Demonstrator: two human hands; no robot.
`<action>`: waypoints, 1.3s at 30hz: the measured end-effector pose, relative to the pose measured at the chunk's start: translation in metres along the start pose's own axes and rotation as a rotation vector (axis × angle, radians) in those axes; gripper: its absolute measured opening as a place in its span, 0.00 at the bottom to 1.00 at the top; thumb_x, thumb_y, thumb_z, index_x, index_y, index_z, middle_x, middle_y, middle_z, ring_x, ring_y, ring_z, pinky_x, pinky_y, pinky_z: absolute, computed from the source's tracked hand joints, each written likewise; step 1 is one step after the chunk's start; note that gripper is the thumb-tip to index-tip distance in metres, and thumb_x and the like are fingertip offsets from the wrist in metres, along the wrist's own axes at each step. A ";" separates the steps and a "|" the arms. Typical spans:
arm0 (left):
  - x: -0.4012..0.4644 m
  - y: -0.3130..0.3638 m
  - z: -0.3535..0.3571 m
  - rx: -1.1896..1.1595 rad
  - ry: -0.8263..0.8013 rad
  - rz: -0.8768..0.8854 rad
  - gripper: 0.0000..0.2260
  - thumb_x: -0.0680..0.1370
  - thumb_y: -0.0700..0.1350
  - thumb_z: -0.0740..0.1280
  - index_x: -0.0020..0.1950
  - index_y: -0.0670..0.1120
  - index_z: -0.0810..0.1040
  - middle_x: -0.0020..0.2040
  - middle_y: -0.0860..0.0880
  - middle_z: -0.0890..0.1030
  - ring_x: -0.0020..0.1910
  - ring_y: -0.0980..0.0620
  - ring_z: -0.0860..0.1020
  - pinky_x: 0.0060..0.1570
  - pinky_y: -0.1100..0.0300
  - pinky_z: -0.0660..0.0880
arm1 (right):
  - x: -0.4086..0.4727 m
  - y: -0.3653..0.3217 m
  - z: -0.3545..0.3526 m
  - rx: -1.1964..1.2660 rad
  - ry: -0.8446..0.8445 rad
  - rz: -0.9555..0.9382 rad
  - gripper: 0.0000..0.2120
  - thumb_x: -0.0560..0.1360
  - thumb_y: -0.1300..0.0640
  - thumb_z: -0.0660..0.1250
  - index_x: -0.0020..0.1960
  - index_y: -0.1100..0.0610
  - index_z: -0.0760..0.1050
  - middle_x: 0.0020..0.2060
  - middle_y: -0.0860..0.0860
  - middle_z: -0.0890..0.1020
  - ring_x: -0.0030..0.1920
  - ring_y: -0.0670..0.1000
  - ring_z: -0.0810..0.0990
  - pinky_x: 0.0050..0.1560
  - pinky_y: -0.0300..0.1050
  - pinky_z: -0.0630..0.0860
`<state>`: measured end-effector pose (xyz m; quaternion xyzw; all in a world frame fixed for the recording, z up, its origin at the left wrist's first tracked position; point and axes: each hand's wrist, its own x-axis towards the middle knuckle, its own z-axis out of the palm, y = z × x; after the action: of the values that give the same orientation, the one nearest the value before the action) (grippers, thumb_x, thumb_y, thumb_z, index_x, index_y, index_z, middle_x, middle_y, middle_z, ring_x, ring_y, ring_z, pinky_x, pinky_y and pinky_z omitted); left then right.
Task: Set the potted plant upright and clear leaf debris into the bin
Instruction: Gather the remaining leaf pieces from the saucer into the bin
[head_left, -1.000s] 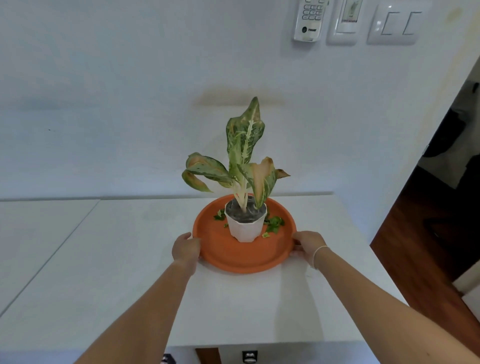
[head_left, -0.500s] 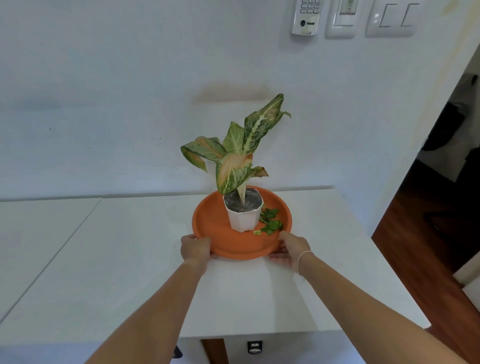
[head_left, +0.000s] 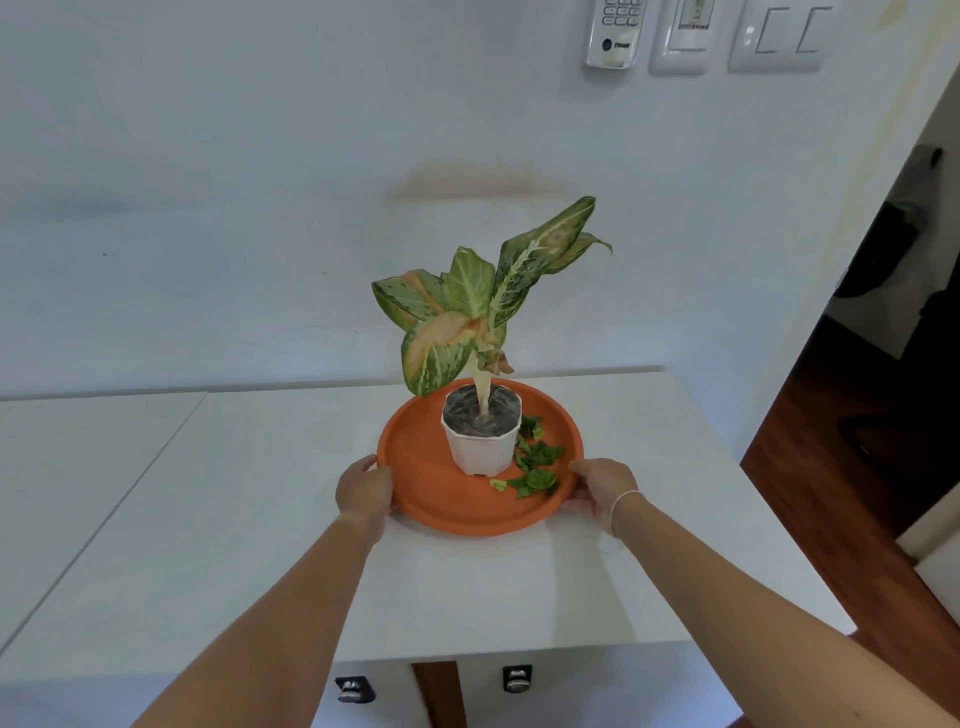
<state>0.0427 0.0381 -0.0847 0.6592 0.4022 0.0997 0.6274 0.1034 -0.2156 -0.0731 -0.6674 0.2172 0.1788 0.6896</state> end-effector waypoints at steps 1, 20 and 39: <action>-0.002 -0.001 0.000 -0.015 0.000 0.003 0.23 0.75 0.37 0.60 0.71 0.43 0.69 0.63 0.41 0.77 0.54 0.41 0.77 0.56 0.48 0.77 | -0.001 0.000 0.001 0.011 0.013 0.003 0.06 0.77 0.65 0.62 0.42 0.63 0.73 0.35 0.59 0.79 0.35 0.57 0.79 0.35 0.52 0.81; -0.025 -0.005 0.008 -0.089 -0.051 -0.043 0.29 0.74 0.31 0.59 0.75 0.44 0.62 0.66 0.42 0.74 0.38 0.43 0.77 0.39 0.51 0.79 | -0.025 0.013 0.016 0.077 -0.040 0.031 0.03 0.75 0.64 0.63 0.44 0.63 0.74 0.37 0.60 0.80 0.34 0.58 0.81 0.39 0.53 0.82; -0.022 -0.007 0.015 -0.114 -0.087 -0.049 0.29 0.75 0.33 0.58 0.76 0.46 0.59 0.73 0.43 0.68 0.69 0.40 0.70 0.67 0.45 0.70 | -0.021 0.010 0.004 0.134 0.076 0.044 0.06 0.75 0.69 0.61 0.40 0.66 0.74 0.32 0.59 0.78 0.31 0.56 0.78 0.42 0.56 0.82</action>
<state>0.0346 0.0116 -0.0854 0.6162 0.3841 0.0781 0.6831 0.0810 -0.2104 -0.0699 -0.6212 0.2691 0.1536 0.7198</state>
